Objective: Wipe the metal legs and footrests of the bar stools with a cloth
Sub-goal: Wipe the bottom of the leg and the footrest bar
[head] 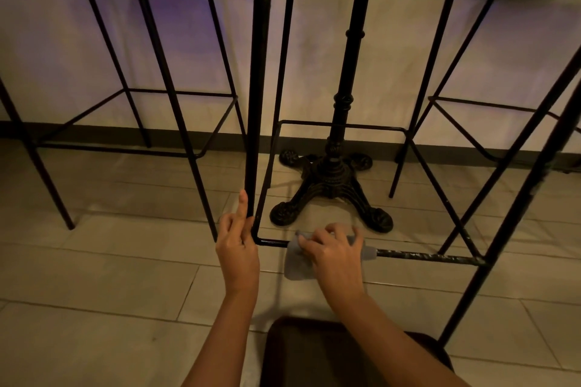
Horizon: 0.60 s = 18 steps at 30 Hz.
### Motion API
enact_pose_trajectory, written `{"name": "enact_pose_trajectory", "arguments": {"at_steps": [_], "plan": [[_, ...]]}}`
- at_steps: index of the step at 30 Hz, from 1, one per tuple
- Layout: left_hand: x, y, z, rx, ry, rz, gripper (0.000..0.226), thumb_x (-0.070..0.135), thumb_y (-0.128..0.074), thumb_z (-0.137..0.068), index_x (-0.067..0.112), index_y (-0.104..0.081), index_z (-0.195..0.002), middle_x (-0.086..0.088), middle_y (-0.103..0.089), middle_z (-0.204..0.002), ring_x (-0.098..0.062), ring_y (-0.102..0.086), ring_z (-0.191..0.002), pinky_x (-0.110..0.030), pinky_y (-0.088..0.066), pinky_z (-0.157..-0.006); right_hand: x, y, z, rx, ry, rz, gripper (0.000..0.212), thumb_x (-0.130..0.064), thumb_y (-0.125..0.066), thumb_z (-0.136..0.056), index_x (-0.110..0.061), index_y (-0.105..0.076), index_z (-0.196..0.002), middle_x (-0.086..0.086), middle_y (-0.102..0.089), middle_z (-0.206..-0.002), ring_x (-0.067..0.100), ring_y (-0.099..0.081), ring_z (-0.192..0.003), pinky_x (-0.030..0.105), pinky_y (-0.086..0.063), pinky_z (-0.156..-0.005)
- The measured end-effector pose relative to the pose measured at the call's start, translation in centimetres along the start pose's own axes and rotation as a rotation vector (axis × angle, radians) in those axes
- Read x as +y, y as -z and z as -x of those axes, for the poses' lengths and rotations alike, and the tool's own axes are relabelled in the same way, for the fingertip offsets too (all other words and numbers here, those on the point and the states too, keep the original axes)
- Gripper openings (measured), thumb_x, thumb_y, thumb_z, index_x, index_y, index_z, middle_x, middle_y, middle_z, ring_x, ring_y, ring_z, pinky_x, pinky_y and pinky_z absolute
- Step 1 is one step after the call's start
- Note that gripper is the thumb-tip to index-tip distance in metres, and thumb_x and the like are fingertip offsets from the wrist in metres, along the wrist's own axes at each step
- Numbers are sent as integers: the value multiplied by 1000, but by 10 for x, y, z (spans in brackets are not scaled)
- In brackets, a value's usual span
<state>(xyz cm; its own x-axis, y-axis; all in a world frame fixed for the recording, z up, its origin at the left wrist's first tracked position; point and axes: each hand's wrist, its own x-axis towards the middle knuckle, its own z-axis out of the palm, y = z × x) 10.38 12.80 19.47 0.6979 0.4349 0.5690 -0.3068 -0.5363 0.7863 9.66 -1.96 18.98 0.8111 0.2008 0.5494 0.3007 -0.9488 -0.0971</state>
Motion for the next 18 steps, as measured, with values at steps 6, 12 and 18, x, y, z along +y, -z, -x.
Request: {"name": "enact_pose_trajectory", "arguments": {"at_steps": [6,12,18], "plan": [[7,-3,6,34,31,-13,61,-3,-50,-89,29,-29,-137,-4,-50,-93,4,-49,-74,-4,-44,-77,41,5,13,5,-6,7,39,-13,-86,-52,-31,-72,-84,-5,-65,-81,29,-59,-90,63,-38,-87],[14,-15,19,104,37,-52,57,13,-52,-91,30,-26,-139,-5,-51,-97,3,-47,-74,0,-40,-69,68,1,19,38,28,6,44,-17,-90,-44,-31,-72,-82,-3,-65,-82,26,-52,-93,56,-28,-92],[17,-20,31,110,73,-124,54,11,-46,-94,34,-28,-138,-6,-45,-136,-13,-45,-121,-21,-40,-99,60,-5,8,29,120,-50,40,-19,-90,-44,-29,-72,-79,-3,-64,-79,23,-46,-90,59,-36,-88]]}}
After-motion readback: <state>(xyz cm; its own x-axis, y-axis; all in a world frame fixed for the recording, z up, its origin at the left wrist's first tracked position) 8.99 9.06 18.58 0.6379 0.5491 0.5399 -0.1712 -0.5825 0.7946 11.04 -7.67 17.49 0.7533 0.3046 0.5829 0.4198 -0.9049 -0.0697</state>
